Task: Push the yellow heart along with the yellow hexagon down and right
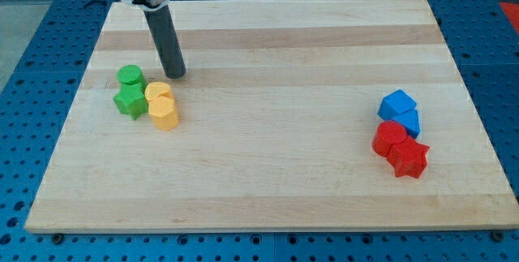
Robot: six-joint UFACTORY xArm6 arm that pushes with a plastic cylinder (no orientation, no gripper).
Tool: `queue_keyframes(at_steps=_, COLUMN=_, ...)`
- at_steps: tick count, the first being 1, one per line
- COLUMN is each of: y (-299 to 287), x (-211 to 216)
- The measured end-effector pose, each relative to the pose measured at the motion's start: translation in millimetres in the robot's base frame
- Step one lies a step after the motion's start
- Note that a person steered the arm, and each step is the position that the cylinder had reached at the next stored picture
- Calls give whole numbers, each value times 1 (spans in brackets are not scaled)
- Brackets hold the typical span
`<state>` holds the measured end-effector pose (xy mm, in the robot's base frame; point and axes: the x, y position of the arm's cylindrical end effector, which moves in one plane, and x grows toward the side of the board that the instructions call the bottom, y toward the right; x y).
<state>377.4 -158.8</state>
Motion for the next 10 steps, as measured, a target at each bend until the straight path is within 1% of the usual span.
queue_keyframes(at_steps=3, y=-18, x=17)
queue_keyframes(at_steps=6, y=-23, x=25)
queue_keyframes(at_steps=8, y=-23, x=54)
queue_keyframes(at_steps=10, y=-23, x=65)
